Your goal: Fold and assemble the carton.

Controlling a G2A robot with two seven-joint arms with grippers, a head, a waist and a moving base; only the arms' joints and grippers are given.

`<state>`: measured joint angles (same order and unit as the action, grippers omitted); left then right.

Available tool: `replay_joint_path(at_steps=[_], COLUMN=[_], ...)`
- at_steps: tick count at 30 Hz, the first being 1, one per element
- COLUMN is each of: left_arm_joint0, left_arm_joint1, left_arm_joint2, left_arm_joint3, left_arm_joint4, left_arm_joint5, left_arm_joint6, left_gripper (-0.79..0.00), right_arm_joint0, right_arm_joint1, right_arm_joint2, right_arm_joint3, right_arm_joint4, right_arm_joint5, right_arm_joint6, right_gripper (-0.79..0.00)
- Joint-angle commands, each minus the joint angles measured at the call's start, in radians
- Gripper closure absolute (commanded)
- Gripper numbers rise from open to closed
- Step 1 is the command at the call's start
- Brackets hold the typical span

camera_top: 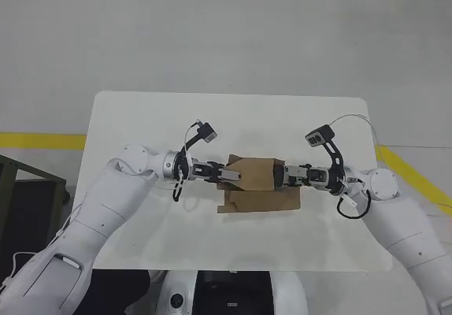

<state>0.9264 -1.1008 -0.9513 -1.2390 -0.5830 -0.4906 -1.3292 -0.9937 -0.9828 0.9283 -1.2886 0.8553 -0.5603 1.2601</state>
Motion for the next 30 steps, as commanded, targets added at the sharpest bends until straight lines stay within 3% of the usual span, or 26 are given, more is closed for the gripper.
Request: replay_joint_path(at_steps=[1,2,5,30], left_arm_joint0=[0.002,0.002,0.003,0.004], left_arm_joint1=[0.000,0.000,-0.001,-0.006], left_arm_joint2=[-0.001,-0.002,-0.004,-0.008], left_arm_joint3=[-0.004,-0.006,-0.010,-0.023], left_arm_joint4=[-0.006,-0.005,-0.004,-0.004], left_arm_joint5=[0.004,0.005,0.007,0.027], left_arm_joint6=[-0.003,-0.003,-0.004,-0.027], left_gripper=[0.000,0.000,0.000,0.000], right_arm_joint0=[-0.003,-0.005,-0.009,-0.013], right_arm_joint1=[-0.003,-0.005,-0.010,-0.047], right_arm_joint2=[0.000,0.000,0.002,0.012], right_arm_joint3=[-0.002,-0.003,-0.001,0.014], right_arm_joint4=[0.005,0.009,0.020,-0.025], right_arm_joint5=[0.000,0.000,0.001,0.024], right_arm_joint6=[0.000,0.000,0.001,0.024], right_gripper=[-0.637,-0.606,-0.388,-0.209])
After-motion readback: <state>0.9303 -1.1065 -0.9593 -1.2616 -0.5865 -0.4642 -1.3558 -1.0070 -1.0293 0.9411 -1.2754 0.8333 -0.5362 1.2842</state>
